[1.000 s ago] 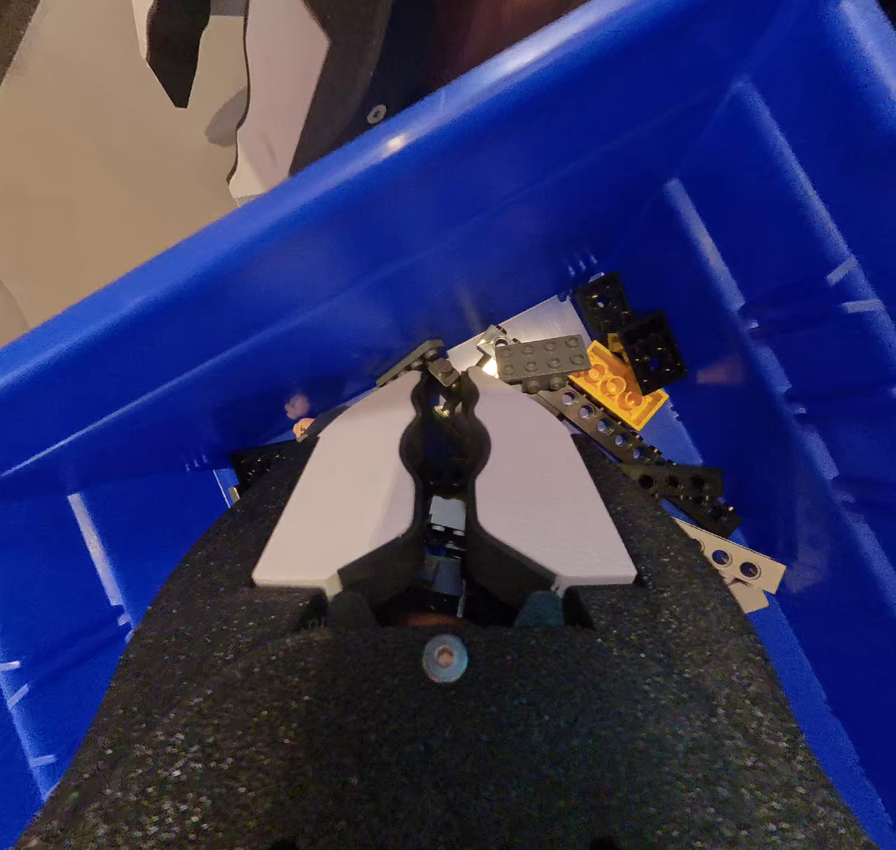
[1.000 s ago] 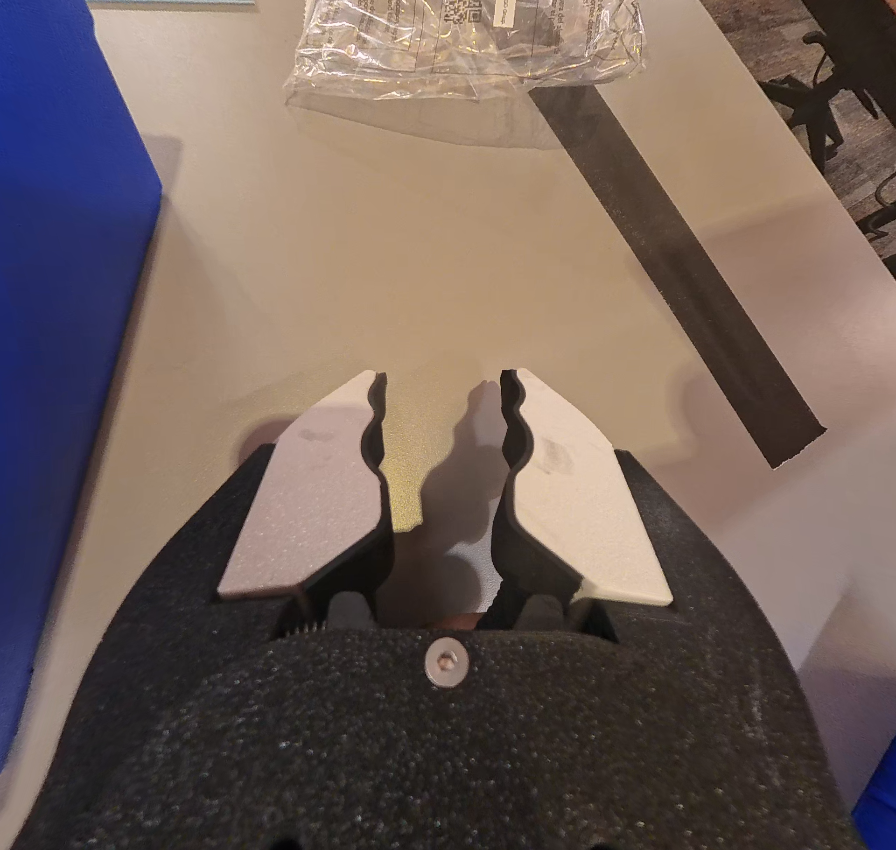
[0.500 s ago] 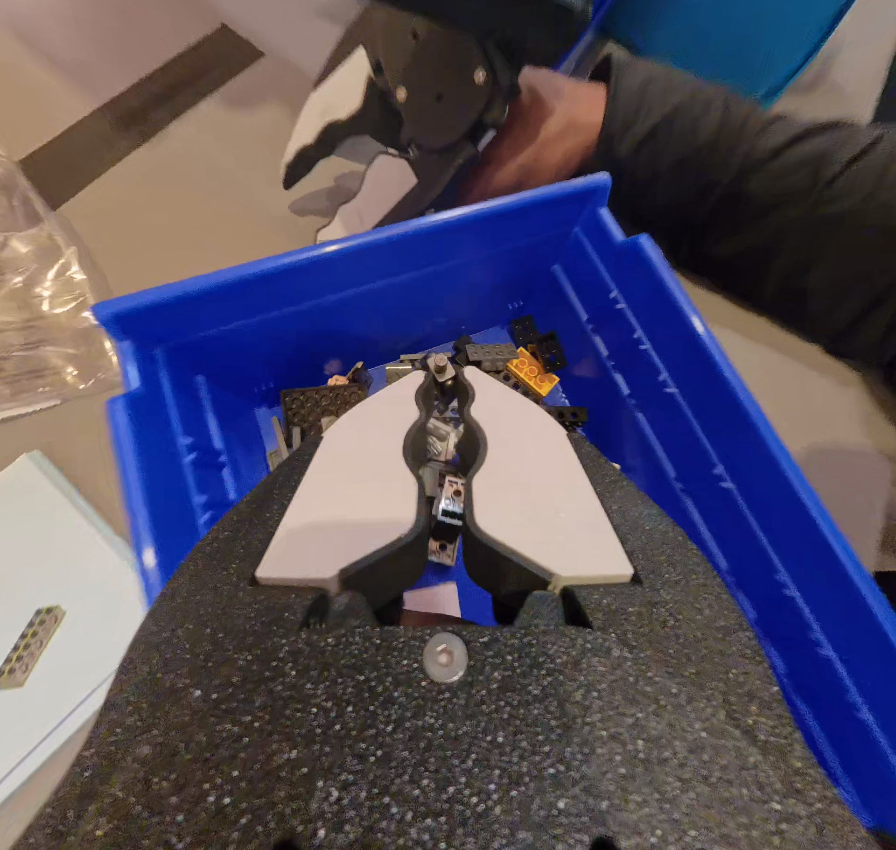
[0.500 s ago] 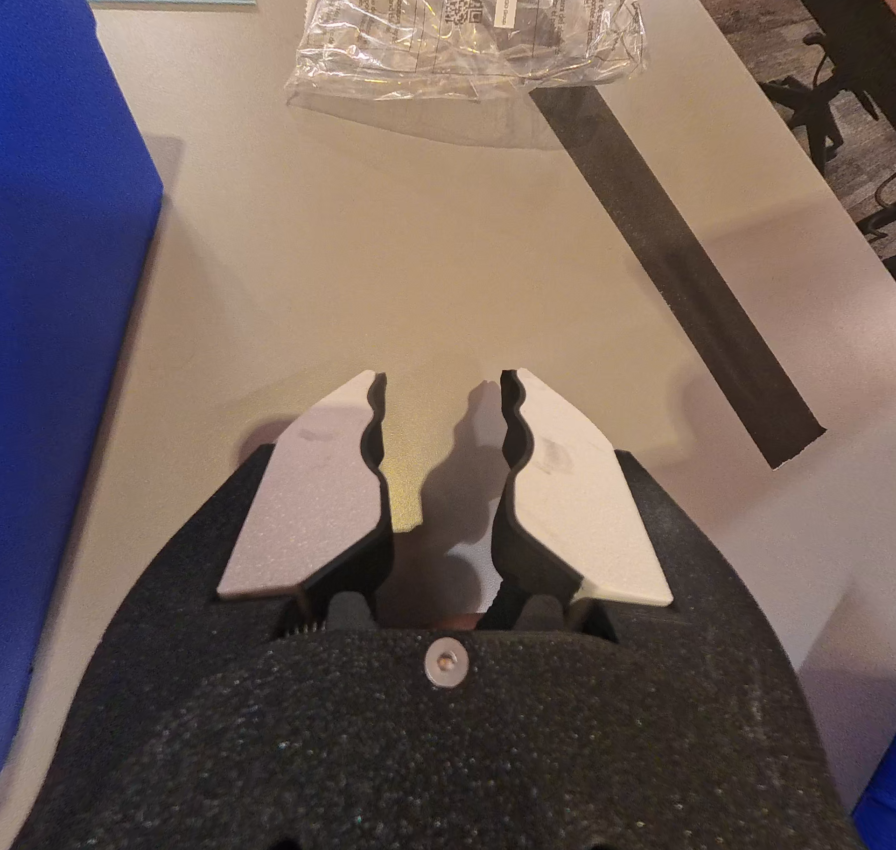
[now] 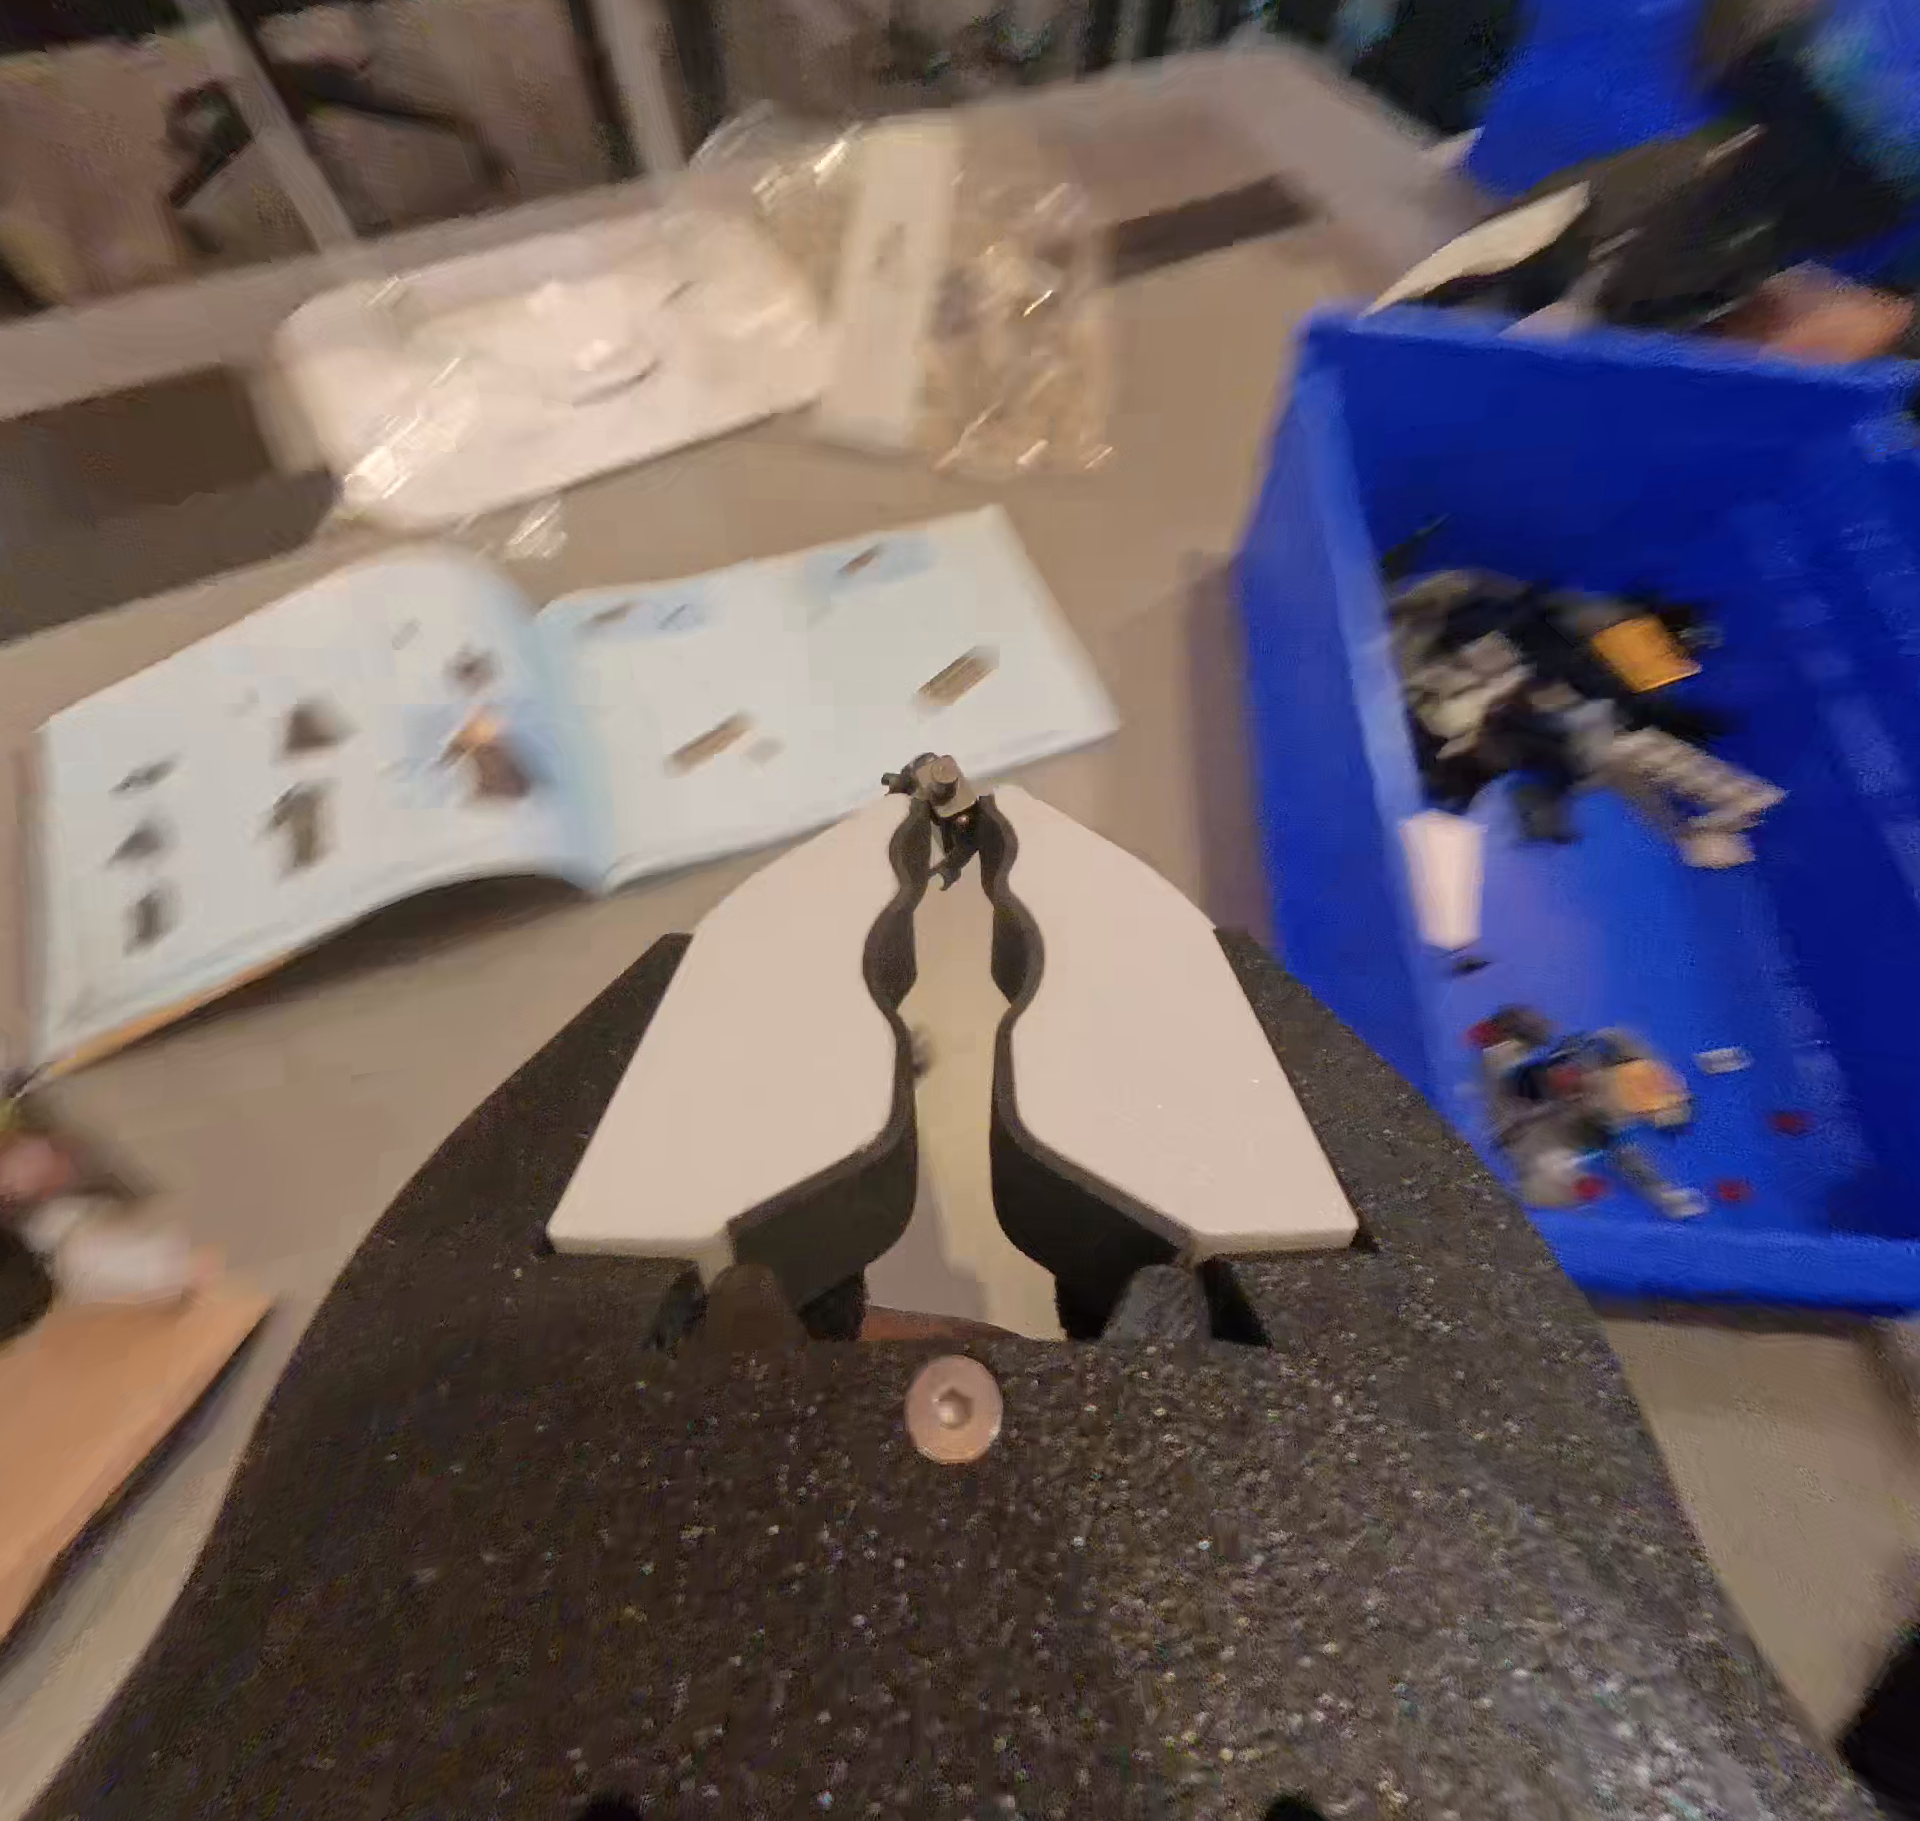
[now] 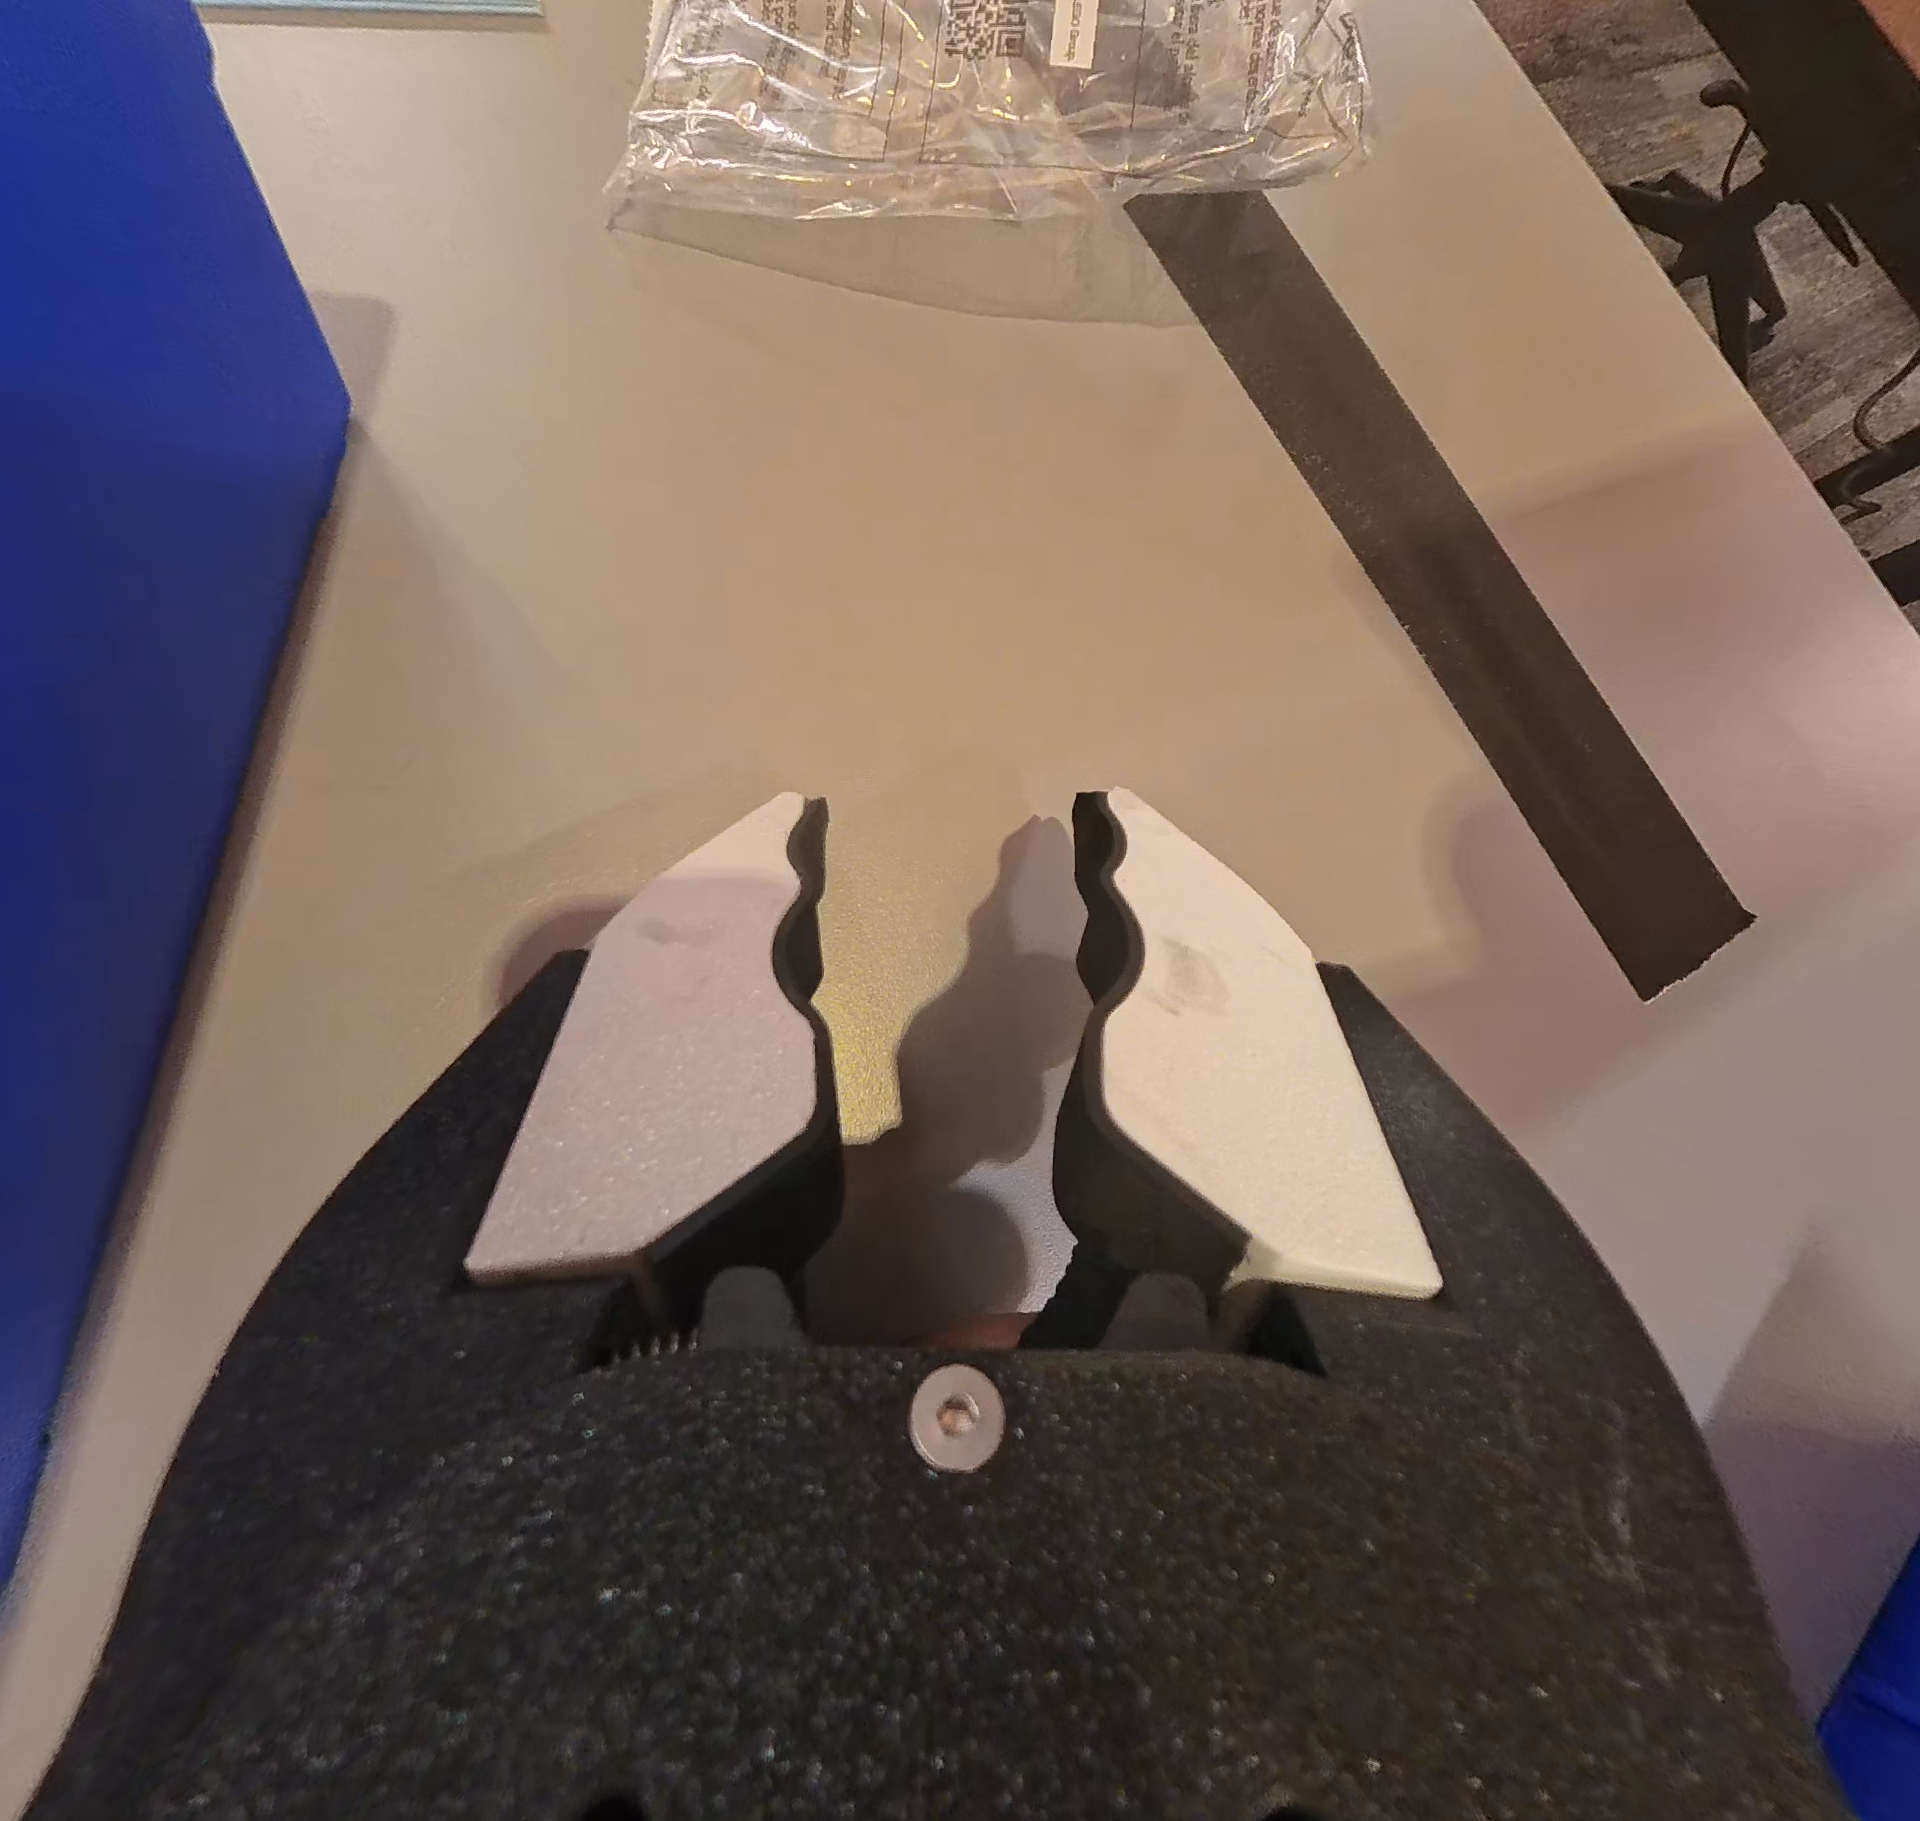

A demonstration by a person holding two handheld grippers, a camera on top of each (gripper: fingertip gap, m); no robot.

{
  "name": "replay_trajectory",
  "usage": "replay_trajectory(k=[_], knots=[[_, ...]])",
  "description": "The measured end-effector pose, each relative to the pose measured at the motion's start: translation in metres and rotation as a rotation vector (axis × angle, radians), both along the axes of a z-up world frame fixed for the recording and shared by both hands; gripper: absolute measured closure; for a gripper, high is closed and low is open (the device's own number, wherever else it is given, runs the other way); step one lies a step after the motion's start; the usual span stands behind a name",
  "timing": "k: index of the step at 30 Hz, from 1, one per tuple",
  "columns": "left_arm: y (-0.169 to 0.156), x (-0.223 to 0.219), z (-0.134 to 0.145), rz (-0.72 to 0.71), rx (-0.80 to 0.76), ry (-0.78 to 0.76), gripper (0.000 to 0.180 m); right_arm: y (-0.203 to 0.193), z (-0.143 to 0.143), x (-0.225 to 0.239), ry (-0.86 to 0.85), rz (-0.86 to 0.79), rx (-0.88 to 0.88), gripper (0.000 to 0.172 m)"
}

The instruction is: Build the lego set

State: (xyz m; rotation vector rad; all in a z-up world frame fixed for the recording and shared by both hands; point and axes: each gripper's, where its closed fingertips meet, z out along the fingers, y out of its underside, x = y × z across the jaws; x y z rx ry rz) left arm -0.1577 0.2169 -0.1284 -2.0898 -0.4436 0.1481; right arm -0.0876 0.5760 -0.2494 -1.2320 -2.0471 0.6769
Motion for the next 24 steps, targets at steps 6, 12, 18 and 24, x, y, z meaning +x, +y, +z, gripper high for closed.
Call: replay_trajectory(k=[6, 12, 18, 24], knots=[[-0.061, -0.019, -0.102, 0.085, -0.179, -0.123, 0.172, 0.001, 0.0, 0.0, 0.005, -0.011, 0.009, 0.125], [-0.062, -0.014, -0.128, 0.041, -0.21, -0.139, 0.169, 0.001, 0.001, 0.0, 0.019, -0.013, 0.025, 0.126], [-0.059, -0.013, -0.11, 0.006, -0.209, -0.083, 0.156, 0.001, 0.001, 0.0, 0.009, -0.009, 0.013, 0.126], [-0.018, 0.003, -0.043, -0.04, -0.048, -0.012, 0.156, 0.001, 0.0, 0.0, 0.009, -0.009, 0.013, 0.126]])
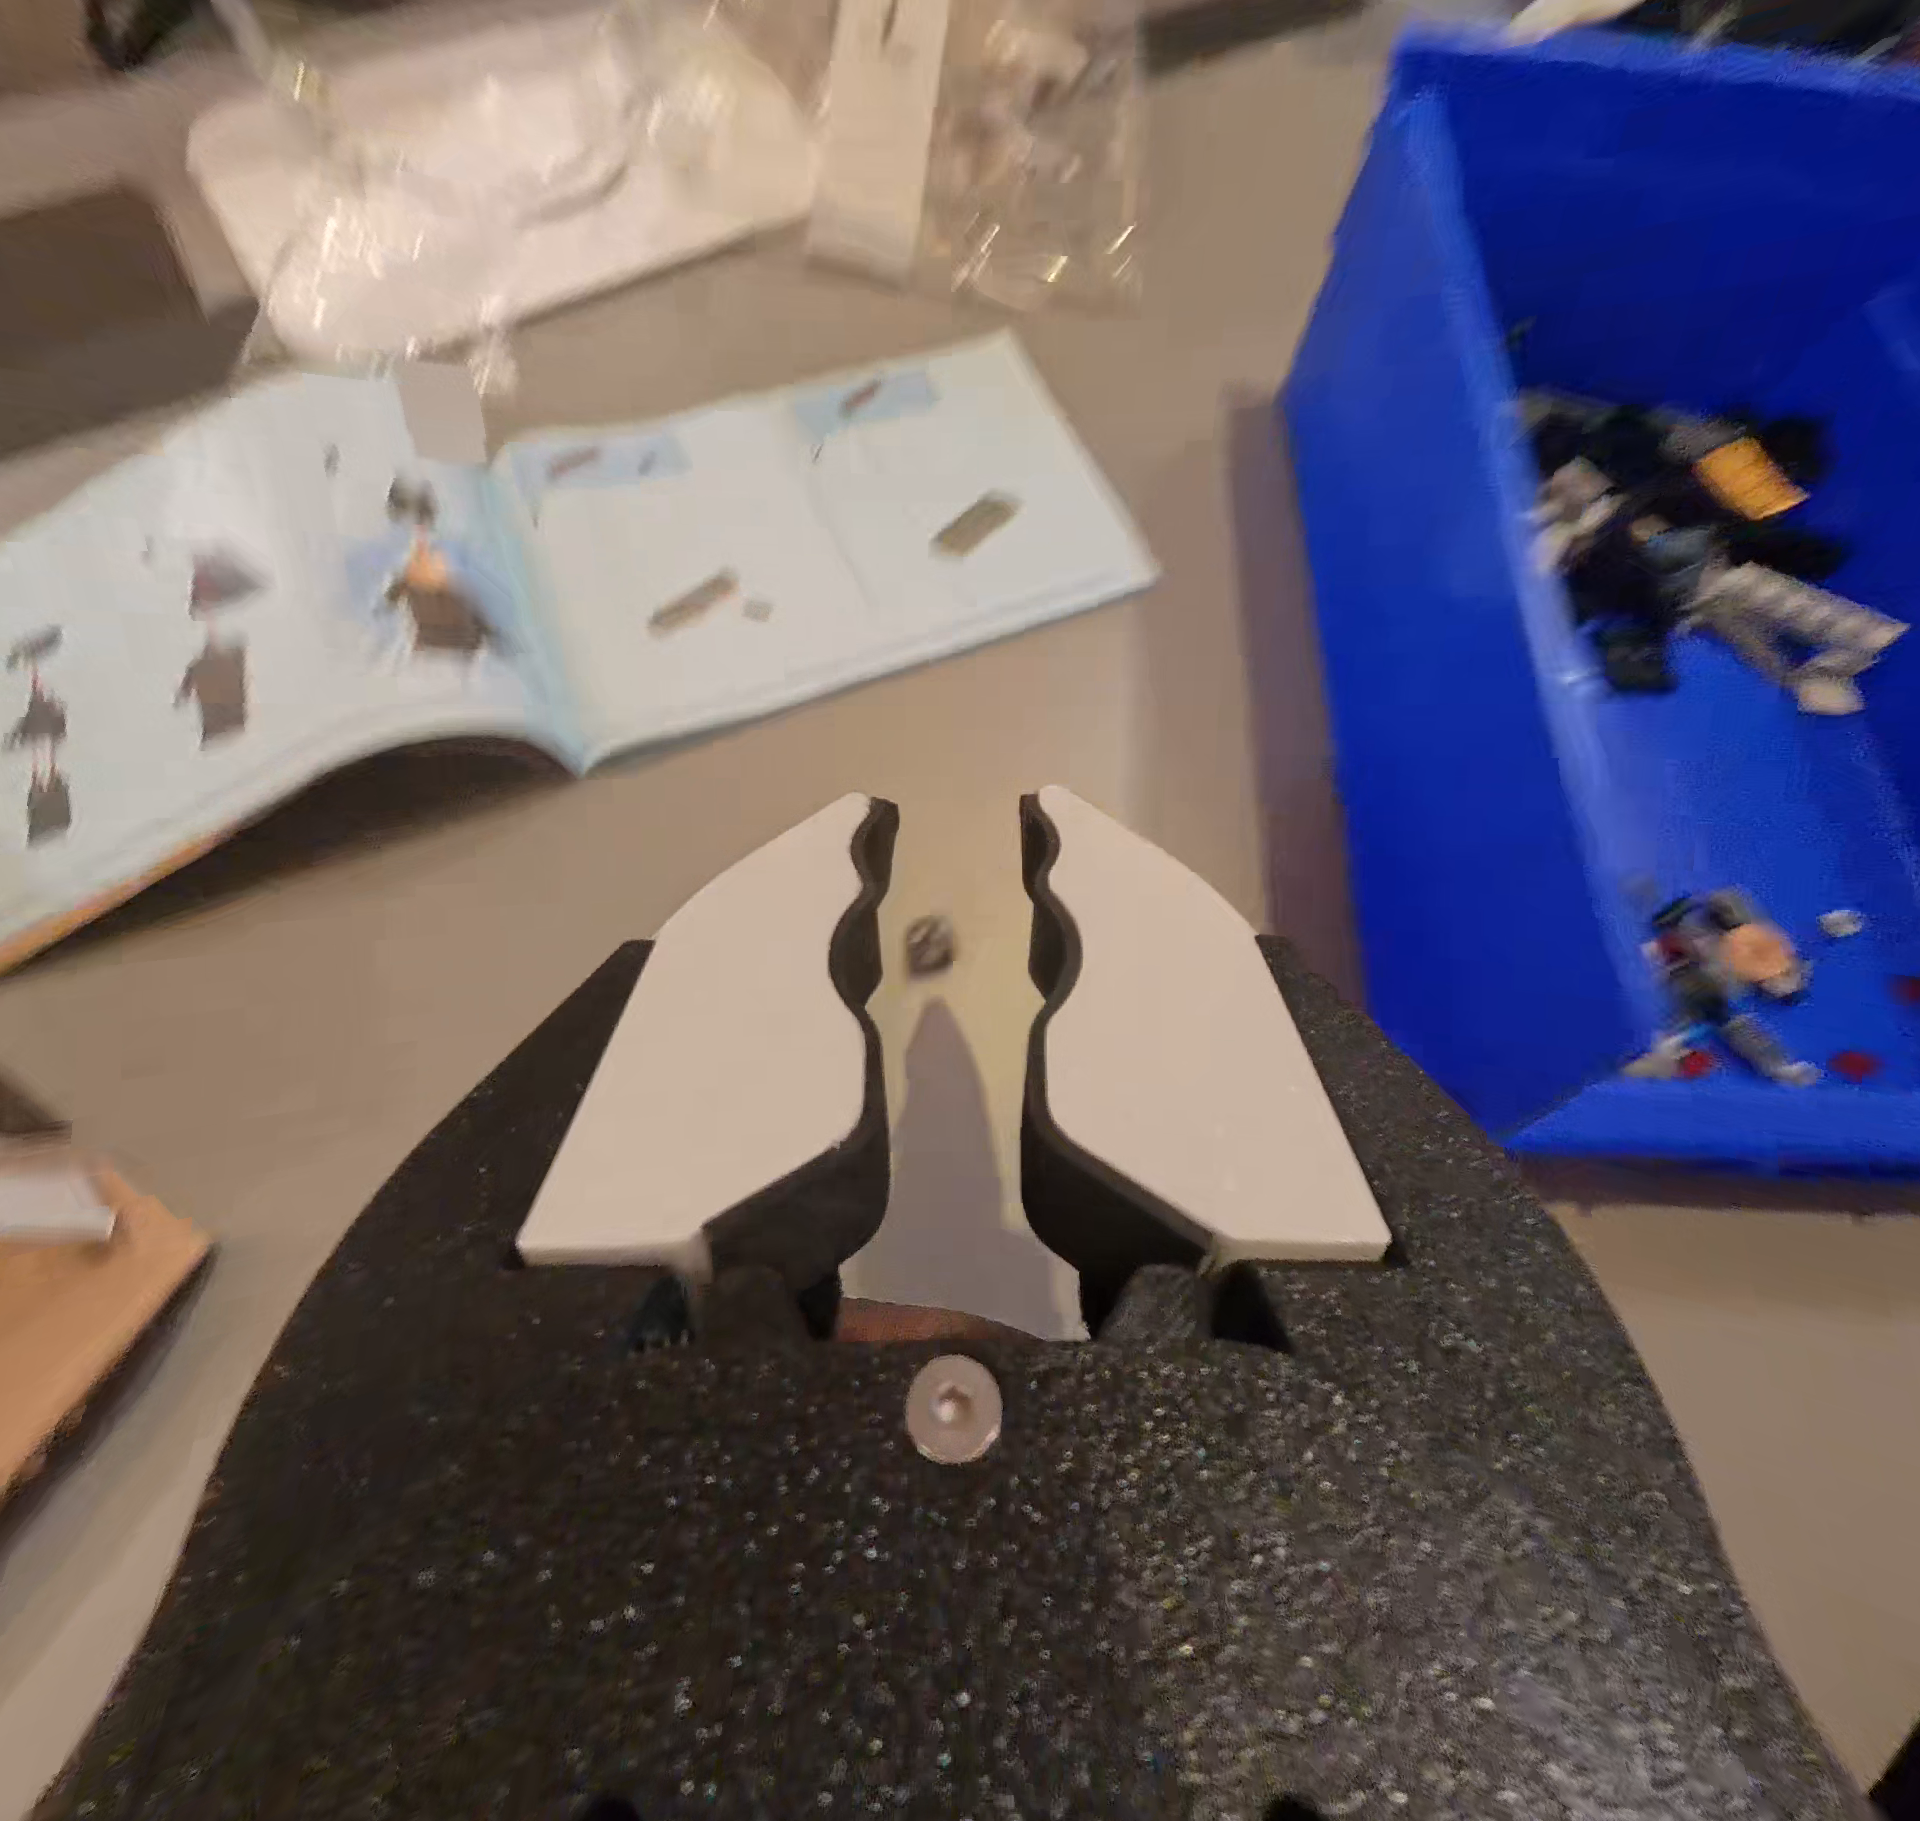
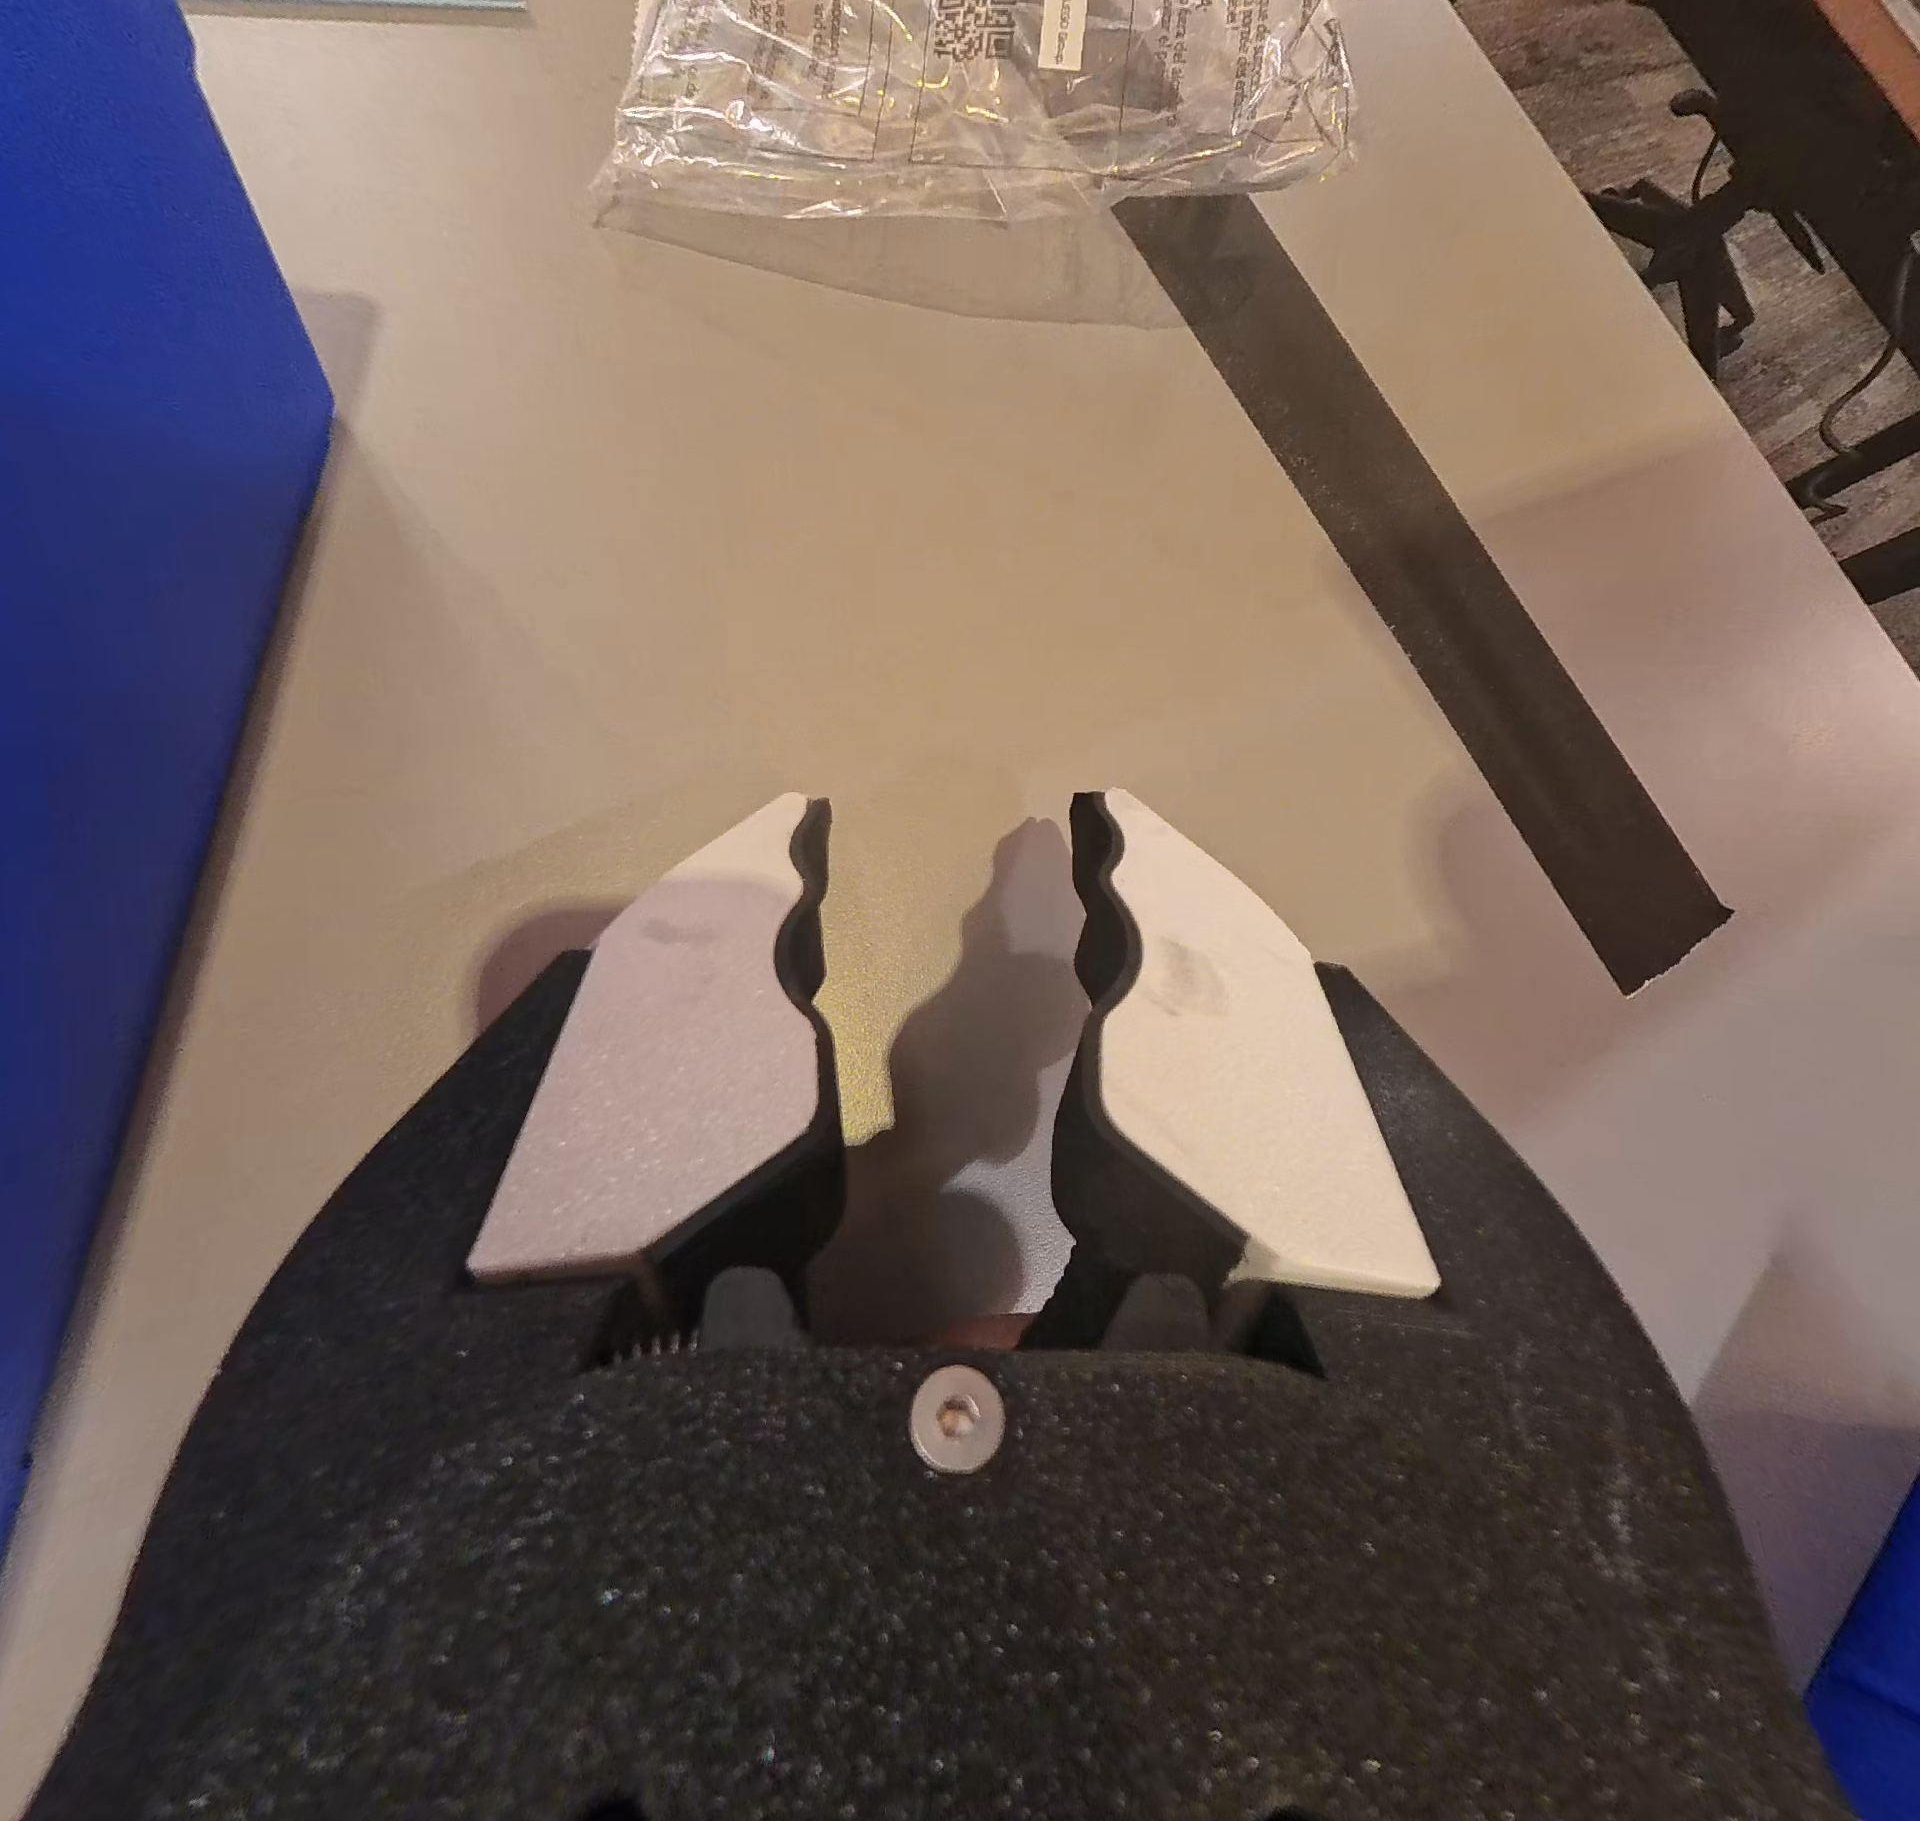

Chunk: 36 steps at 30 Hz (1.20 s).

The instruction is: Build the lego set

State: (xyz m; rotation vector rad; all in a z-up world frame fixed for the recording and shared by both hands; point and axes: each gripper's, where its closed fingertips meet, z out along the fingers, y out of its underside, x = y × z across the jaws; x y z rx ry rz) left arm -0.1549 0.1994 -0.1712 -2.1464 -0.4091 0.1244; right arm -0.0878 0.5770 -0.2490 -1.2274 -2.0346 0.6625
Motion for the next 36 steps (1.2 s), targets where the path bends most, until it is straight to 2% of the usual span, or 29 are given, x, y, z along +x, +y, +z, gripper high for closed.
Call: replay_trajectory(k=[4, 6, 9, 10, 12, 14, 19, 22, 27, 30, 36], knots=[[0.066, 0.048, 0.055, -0.165, 0.103, 0.112, 0.156, 0.0, 0.0, 0.0, 0.0, -0.002, 0.0, 0.126], [0.102, 0.077, 0.068, -0.253, 0.133, 0.127, 0.158, 0.0, 0.0, 0.0, 0.0, -0.002, 0.001, 0.126], [0.153, 0.108, 0.059, -0.33, 0.102, 0.11, 0.159, 0.0, 0.001, 0.0, 0.005, -0.001, -0.003, 0.126], [0.165, 0.111, 0.047, -0.346, 0.023, 0.137, 0.161, 0.0, 0.001, 0.0, 0.009, -0.002, -0.006, 0.126], [0.185, 0.102, 0.033, -0.279, -0.099, 0.252, 0.16, 0.001, 0.005, 0.0, 0.027, -0.005, -0.017, 0.126], [0.202, 0.104, 0.034, -0.249, -0.126, 0.333, 0.161, 0.001, 0.008, 0.0, 0.044, 0.0, -0.037, 0.126], [0.222, 0.127, 0.038, -0.316, -0.178, 0.392, 0.159, 0.0, 0.005, 0.001, 0.011, 0.011, -0.067, 0.125], [0.239, 0.144, 0.037, -0.355, -0.136, 0.296, 0.16, -0.002, 0.002, 0.001, -0.001, 0.021, -0.044, 0.125], [0.272, 0.148, -0.011, -0.338, -0.173, 0.068, 0.156, -0.003, 0.002, 0.001, 0.01, 0.025, -0.004, 0.125], [0.275, 0.13, -0.031, -0.271, -0.222, 0.082, 0.146, -0.003, 0.002, 0.002, 0.012, 0.026, -0.006, 0.125], [0.276, 0.112, -0.062, -0.225, -0.308, 0.115, 0.152, -0.003, 0.0, 0.002, -0.01, 0.03, -0.023, 0.124]])
